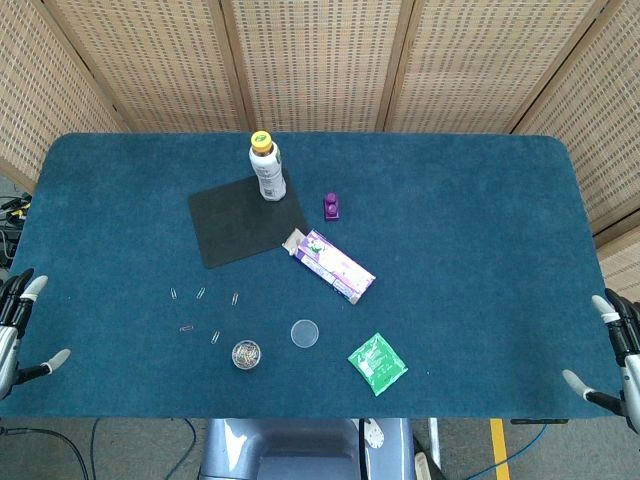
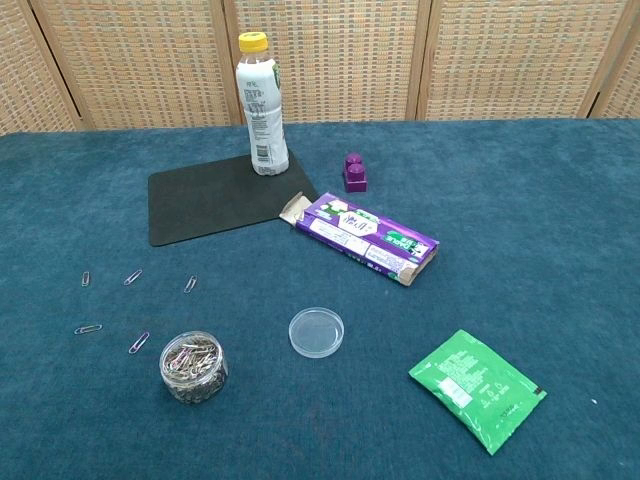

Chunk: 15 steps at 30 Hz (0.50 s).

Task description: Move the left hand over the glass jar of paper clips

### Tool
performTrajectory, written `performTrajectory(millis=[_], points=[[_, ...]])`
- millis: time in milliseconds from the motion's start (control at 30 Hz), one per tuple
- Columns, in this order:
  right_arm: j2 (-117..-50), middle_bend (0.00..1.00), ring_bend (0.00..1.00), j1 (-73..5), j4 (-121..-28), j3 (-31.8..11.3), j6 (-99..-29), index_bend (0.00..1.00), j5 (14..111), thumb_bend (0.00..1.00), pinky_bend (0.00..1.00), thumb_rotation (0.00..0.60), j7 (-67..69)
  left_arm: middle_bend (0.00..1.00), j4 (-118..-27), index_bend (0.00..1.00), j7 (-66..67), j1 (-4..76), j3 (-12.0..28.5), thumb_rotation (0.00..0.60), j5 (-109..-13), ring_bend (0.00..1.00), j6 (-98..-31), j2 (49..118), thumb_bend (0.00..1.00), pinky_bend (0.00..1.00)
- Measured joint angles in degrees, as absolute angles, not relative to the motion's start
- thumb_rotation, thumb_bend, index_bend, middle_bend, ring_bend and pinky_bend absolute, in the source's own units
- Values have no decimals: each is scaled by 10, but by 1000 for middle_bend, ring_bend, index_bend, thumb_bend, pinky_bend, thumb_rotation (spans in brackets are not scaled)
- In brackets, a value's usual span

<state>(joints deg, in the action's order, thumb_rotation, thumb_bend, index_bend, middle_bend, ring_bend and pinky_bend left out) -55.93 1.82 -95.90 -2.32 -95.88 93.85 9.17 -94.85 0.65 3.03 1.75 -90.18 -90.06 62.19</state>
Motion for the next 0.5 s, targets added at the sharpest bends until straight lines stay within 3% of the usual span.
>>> performTrajectory(millis=[267, 500], points=[[-557, 0, 0, 17, -960, -23, -956, 6, 938, 0, 0, 600, 97, 0, -947, 7, 7, 34, 18, 600, -898, 0, -892, 624, 54, 0], [-555, 0, 0, 19, -961, -21, -962, 6, 944, 0, 0, 600, 104, 0, -941, 221, 7, 52, 20, 600, -882, 0, -849, 639, 77, 0]])
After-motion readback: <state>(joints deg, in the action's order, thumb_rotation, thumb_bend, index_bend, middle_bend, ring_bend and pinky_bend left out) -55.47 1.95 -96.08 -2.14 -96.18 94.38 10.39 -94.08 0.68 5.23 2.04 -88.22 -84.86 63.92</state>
